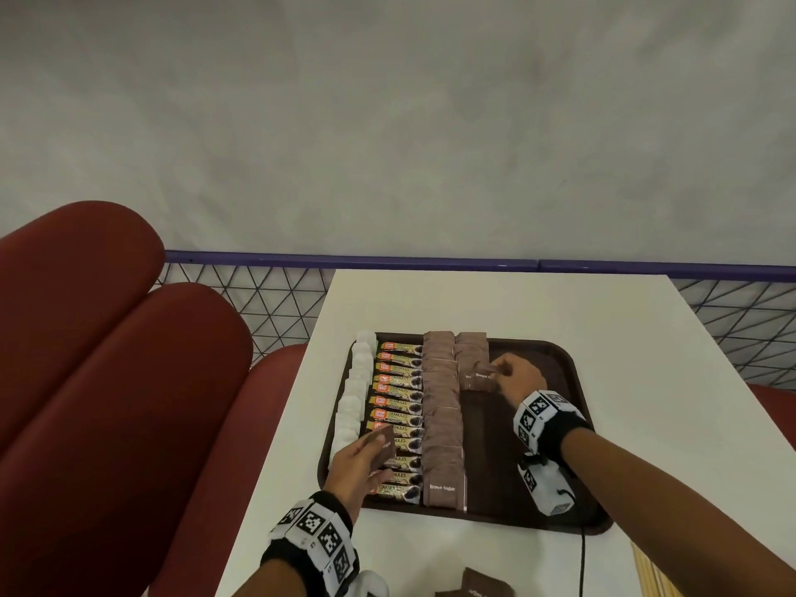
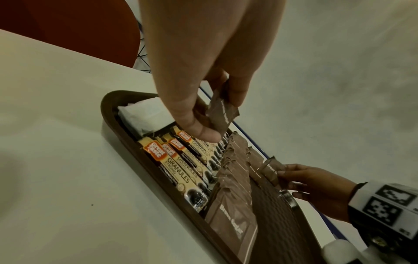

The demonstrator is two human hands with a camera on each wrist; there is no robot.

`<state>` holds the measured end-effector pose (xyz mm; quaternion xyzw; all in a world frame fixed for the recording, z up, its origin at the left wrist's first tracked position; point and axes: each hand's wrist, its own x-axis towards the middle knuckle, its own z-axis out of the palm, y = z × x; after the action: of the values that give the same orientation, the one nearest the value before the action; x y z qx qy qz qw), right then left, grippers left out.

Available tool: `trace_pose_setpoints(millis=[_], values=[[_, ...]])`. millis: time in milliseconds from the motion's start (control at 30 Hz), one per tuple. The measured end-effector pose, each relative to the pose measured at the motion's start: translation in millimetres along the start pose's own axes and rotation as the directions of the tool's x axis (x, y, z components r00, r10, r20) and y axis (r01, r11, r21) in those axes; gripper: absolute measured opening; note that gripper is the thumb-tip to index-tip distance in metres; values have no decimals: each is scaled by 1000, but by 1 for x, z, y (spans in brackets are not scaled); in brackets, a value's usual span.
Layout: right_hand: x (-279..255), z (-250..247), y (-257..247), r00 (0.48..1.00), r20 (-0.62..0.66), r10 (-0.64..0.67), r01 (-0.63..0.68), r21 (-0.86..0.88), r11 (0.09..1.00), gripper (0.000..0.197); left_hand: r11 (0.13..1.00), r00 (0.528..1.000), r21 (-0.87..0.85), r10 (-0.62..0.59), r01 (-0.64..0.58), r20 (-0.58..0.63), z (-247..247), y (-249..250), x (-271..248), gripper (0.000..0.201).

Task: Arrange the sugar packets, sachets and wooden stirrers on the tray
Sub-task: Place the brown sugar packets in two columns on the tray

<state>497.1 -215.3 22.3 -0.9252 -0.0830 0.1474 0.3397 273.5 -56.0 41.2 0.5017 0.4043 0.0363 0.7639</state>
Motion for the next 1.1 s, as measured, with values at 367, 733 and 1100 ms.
trace_pose_setpoints(millis=[367, 733, 1100], values=[[17, 28, -9, 997, 61, -38, 61, -447, 892, 27, 998, 1000, 50, 27, -27, 6, -15, 1, 9, 28], [11, 35, -11, 981, -67, -182, 116, -549, 828, 44, 997, 998, 52, 61, -59, -36, -22, 0, 11, 16], [-35, 30, -15, 942, -81, -324, 275, -365, 889, 30, 995, 994, 11, 104, -103, -45, -10, 3, 1, 13]])
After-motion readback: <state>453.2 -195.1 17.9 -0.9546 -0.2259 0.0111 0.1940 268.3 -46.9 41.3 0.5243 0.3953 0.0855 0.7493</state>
